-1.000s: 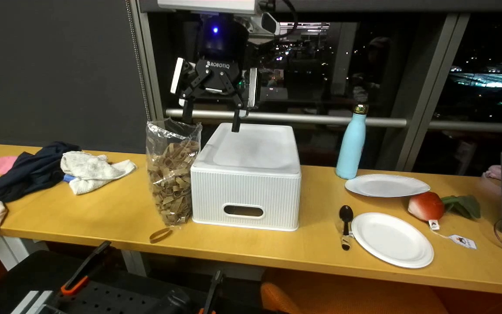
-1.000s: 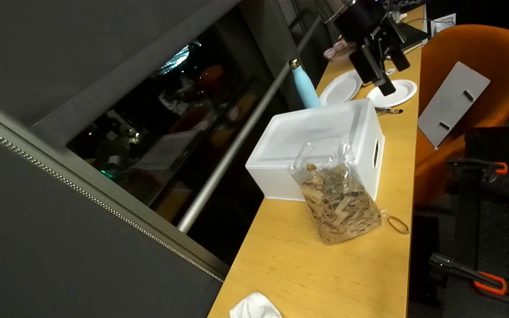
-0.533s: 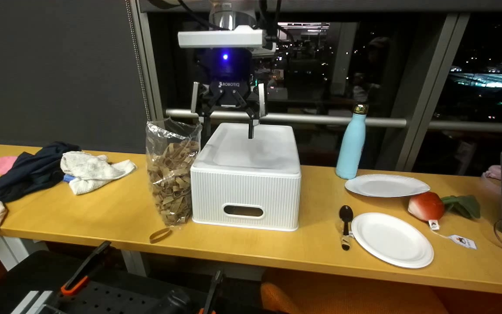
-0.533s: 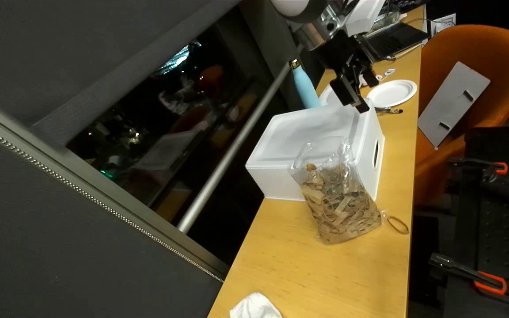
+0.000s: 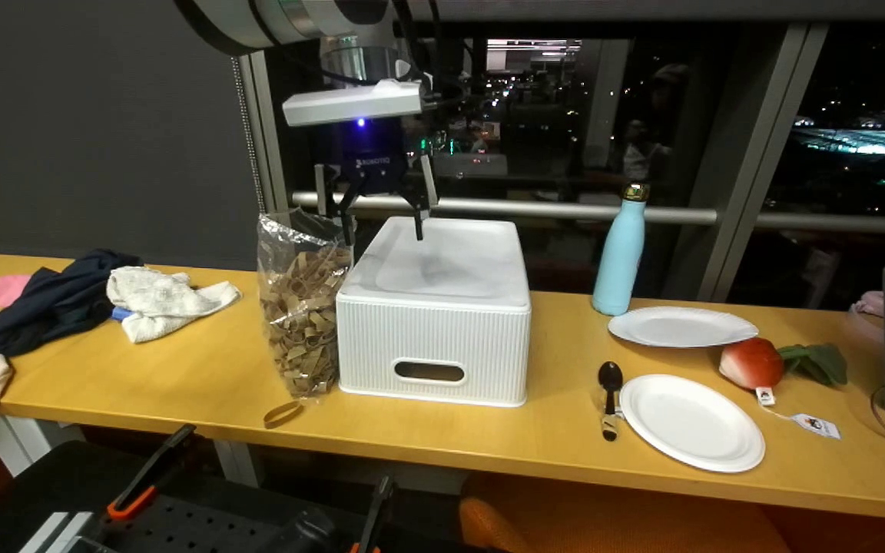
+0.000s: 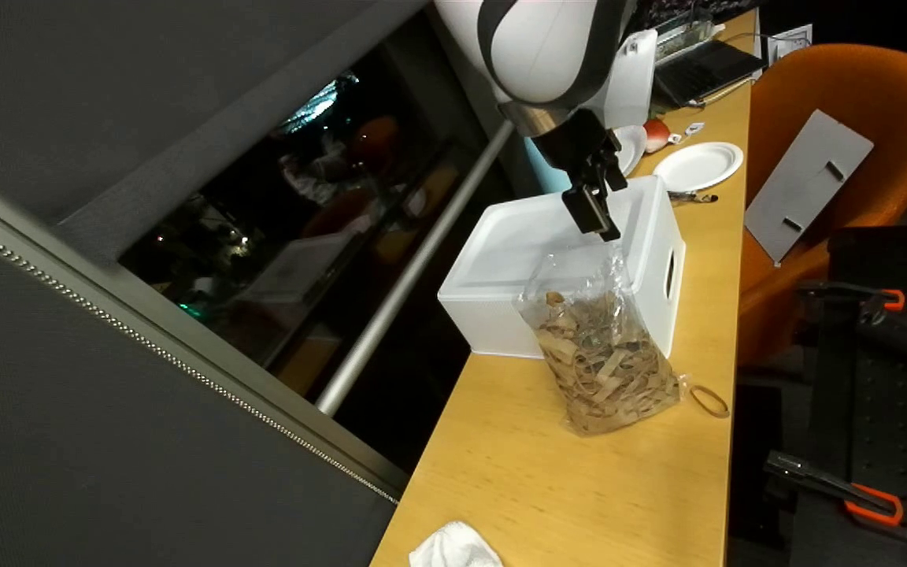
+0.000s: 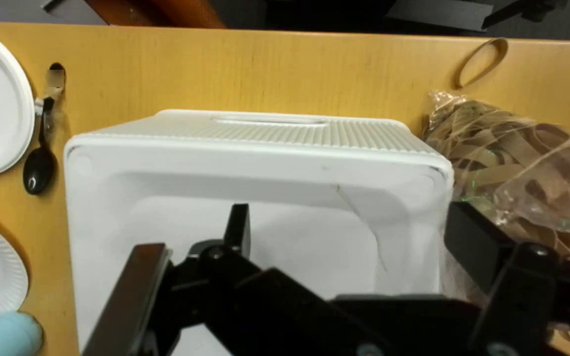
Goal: Put some rubber bands on the basket
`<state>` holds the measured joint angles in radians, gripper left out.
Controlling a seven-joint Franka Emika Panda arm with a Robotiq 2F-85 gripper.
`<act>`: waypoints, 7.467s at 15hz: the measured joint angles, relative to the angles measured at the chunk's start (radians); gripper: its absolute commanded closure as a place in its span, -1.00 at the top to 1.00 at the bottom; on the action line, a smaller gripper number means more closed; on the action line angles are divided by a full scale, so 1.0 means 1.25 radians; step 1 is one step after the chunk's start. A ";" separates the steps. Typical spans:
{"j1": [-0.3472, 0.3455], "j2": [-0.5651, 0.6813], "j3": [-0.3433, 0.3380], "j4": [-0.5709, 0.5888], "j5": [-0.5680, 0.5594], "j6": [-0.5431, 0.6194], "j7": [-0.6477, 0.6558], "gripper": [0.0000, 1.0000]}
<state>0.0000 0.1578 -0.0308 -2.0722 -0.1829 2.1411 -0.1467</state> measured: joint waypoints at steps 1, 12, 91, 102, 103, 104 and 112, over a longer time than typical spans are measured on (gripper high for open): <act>0.005 -0.010 0.001 -0.004 -0.006 0.013 0.002 1.00; 0.017 -0.054 0.028 -0.015 -0.011 0.033 -0.009 -0.46; 0.084 0.170 0.086 0.020 -0.040 0.127 -0.065 -1.00; 0.084 0.144 0.086 0.029 -0.039 0.124 -0.064 -0.97; 0.084 0.139 0.086 0.029 -0.039 0.124 -0.064 -0.97; 0.084 0.132 0.086 0.029 -0.039 0.123 -0.064 -0.97; 0.083 0.050 0.084 0.048 -0.039 0.081 -0.063 -0.97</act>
<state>0.1040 0.2200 0.0743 -2.0120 -0.2320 2.2424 -0.2255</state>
